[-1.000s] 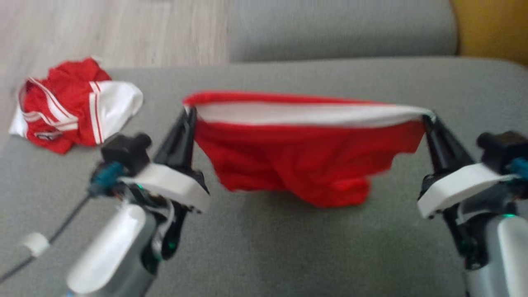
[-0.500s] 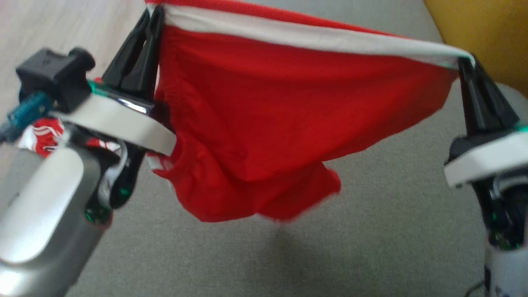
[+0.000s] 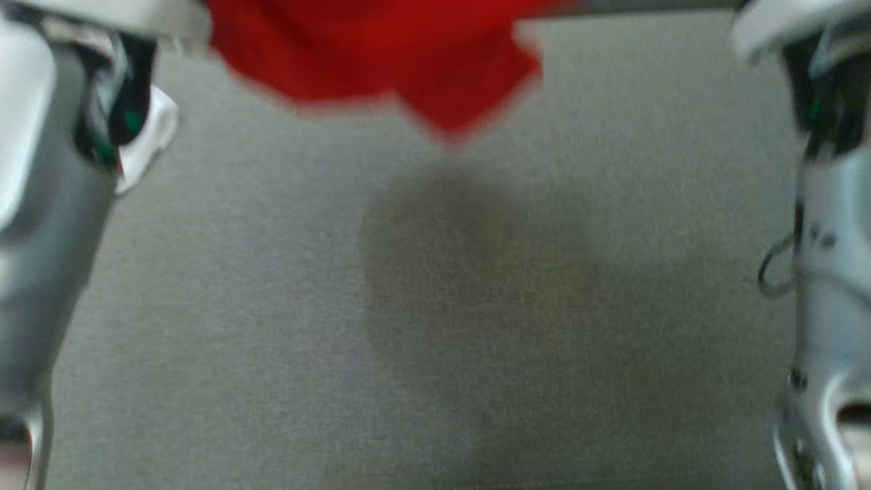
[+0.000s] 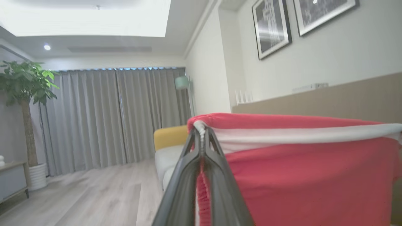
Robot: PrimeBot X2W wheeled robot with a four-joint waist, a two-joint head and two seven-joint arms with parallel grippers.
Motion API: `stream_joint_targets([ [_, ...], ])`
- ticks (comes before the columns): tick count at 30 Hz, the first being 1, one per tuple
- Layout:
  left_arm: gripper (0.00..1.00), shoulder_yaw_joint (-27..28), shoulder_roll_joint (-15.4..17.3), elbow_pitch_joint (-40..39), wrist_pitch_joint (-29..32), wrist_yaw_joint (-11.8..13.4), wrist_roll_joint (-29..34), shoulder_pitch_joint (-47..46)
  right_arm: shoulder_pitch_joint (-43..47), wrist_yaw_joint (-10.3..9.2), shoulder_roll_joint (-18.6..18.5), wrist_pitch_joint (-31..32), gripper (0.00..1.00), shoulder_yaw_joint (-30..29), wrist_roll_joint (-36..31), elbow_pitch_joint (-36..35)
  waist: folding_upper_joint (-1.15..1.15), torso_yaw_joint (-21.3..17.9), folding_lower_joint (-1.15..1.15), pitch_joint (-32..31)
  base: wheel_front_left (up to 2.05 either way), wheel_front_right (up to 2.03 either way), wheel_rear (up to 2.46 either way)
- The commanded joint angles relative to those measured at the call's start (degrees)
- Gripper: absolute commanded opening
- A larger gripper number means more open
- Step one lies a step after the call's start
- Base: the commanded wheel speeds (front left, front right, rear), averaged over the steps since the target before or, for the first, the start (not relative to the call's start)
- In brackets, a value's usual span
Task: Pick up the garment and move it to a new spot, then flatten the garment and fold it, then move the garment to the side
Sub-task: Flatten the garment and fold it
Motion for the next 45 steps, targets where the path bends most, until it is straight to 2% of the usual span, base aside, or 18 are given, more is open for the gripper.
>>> stream_joint_targets([
  [1, 0.0, 3.51, 1.39, 0.28, -2.62, -0.41, 0.73, -4.34, -3.53, 0.43, 1.23, -1.74, 0.0, 0.93, -0.96, -0.72, 0.0, -1.79, -0.02, 3.97, 0.0, 0.0, 0.0],
  [4, 0.0, 3.93, -0.41, 3.27, -7.12, -1.46, 0.66, -6.17, -6.32, 0.43, 1.86, -4.86, 0.0, 0.98, -2.41, 0.35, 0.0, -2.04, -0.02, 6.64, 0.0, 0.0, 0.0],
  [9, 0.0, 2.32, -2.53, 5.93, -9.9, -3.01, 0.01, -2.41, -1.87, 0.43, 2.38, -7.67, 0.0, 2.23, -2.21, 0.92, 0.0, -1.73, -0.02, 8.55, 0.0, 0.0, 0.0],
  [15, 0.0, 1.58, -6.95, 6.68, -12.61, -2.85, -2.53, 11.14, 11.45, 0.43, 2.56, -10.42, 0.0, 1.48, -1.1, 2.41, 0.0, -0.29, -0.02, 8.25, 0.0, 0.0, 0.0],
  [20, 0.0, 2.01, -9.91, 2.86, -13.18, -2.4, -1.63, 23.99, 21.36, 0.43, 2.7, -12.42, 0.0, 0.36, -0.64, 0.85, 0.0, 0.56, -0.02, 6.51, 0.0, 0.0, 0.0],
  [28, 0.0, 5.09, -13.81, -8.46, -13.22, -2.1, 1.81, 45.0, 36.76, 0.43, 2.87, -11.47, 0.0, -2.62, -1.44, -7.54, 0.0, 0.81, -0.02, -0.55, 0.0, 0.0, 0.0],
  [34, 0.0, 3.34, -14.64, -16.15, -13.04, -0.66, 2.12, 58.11, 52.09, 0.43, 3.02, -7.62, 0.0, -5.83, -1.25, -18.94, 0.0, 1.69, -0.02, -6.86, 0.0, 0.0, 0.0],
  [40, 0.0, -0.22, -14.36, -22.88, -8.39, 1.41, 1.09, 65.69, 63.85, 0.43, 3.04, -1.4, 0.0, -9.48, 0.18, -31.28, 0.0, 3.64, -0.02, -9.09, 0.0, 0.0, 0.0],
  [45, 0.0, -2.33, -15.37, -23.2, -5.06, 2.35, -0.07, 66.97, 64.78, 0.43, 3.05, 2.39, 0.0, -10.78, -1.03, -34.15, 0.0, 6.83, -0.02, -6.75, 0.0, 0.0, 0.0],
])
